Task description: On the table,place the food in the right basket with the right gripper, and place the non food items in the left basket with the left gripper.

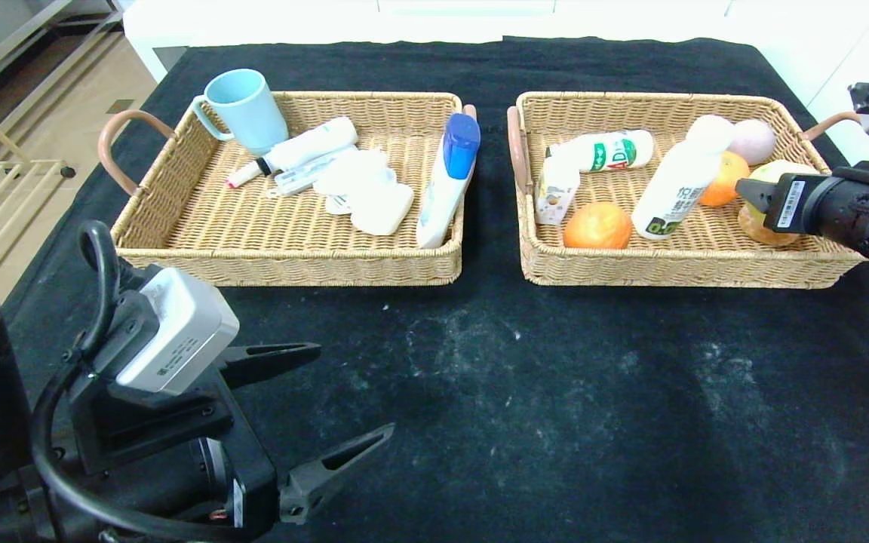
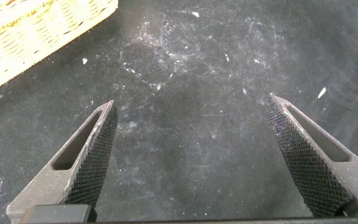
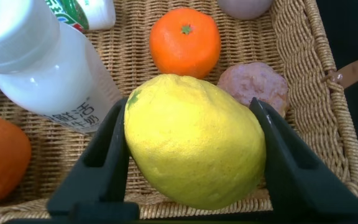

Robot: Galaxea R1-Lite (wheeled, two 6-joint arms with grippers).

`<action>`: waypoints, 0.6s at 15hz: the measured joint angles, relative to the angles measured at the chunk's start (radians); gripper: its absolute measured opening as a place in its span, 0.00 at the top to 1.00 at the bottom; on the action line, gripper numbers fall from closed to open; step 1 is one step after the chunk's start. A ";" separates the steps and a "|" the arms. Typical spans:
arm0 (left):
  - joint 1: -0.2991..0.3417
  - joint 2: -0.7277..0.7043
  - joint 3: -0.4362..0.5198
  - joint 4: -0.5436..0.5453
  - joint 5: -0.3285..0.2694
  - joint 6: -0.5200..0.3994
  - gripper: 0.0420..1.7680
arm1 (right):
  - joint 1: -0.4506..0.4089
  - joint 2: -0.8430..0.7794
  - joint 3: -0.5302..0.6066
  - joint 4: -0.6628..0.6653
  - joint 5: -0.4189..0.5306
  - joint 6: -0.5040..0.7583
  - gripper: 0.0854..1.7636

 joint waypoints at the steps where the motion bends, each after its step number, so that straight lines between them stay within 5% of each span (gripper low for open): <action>1: 0.000 0.000 0.000 0.000 0.000 0.000 0.03 | 0.000 0.000 0.000 0.000 0.003 0.000 0.25; 9: 0.000 -0.002 0.001 -0.001 0.000 0.000 0.03 | 0.000 -0.002 0.001 0.000 0.023 0.000 0.11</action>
